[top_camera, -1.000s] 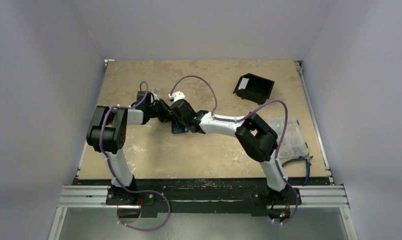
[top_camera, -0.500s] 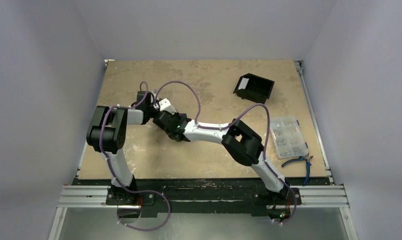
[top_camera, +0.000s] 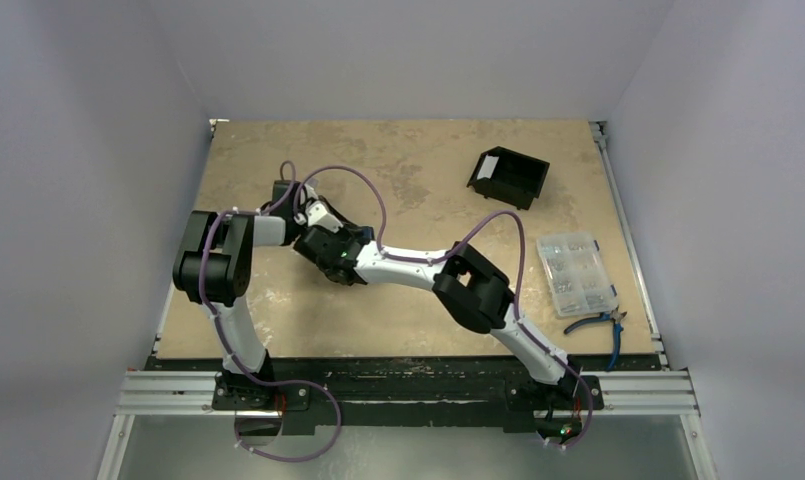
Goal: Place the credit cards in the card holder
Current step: Close the card holder at the center of the board.
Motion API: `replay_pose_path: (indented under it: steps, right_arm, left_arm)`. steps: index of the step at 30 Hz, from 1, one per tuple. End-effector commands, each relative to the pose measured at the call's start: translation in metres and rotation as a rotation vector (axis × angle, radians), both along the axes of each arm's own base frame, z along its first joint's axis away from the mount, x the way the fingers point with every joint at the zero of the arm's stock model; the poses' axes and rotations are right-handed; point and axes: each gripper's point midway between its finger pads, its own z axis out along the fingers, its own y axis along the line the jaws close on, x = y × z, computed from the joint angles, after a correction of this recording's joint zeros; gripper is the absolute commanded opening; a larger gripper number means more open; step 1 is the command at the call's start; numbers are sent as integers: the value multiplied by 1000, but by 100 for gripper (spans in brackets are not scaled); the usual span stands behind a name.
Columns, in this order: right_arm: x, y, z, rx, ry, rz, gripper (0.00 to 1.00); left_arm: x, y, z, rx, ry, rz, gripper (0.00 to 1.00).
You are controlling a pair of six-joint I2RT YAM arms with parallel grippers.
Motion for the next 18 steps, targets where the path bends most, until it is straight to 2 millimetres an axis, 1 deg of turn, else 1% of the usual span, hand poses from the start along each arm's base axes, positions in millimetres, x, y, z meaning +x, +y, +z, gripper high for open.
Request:
replay_pose_path:
  steps: [1, 3, 4, 5, 7, 9, 11, 12, 14, 17, 18]
  right_arm:
    - [-199, -87, -219, -224, 923, 160, 4]
    - [-187, -68, -195, -124, 913, 185, 7]
    - [-177, -56, -178, -66, 889, 197, 11]
    - [-164, -45, -160, -13, 854, 200, 14]
    - [-138, -23, -116, 112, 791, 219, 21]
    - [-111, -8, -70, 241, 734, 226, 27]
    - [-86, 1, -25, 384, 696, 238, 32]
    - [-71, 2, -3, 452, 669, 241, 34]
    - [-54, 5, 42, 550, 617, 275, 41]
    - [-36, 6, 87, 629, 561, 326, 49]
    - [-32, 6, 98, 647, 544, 339, 51]
  left_arm:
    - [-28, 21, -48, 203, 129, -25, 0]
    - [-24, 20, -40, 205, 104, -42, 0]
    - [-22, 20, -36, 209, 89, -49, 0]
    - [-18, 20, -30, 211, 67, -53, 0]
    - [-12, 18, -18, 208, 33, -66, 0]
    - [-6, 17, -6, 211, 2, -81, 0]
    - [0, 17, 6, 219, -20, -96, 0]
    - [4, 16, 14, 223, -37, -103, 0]
    - [12, 16, 30, 232, -74, -117, 0]
    - [22, 14, 58, 228, -138, -129, 7]
    - [25, 13, 67, 221, -155, -132, 9]
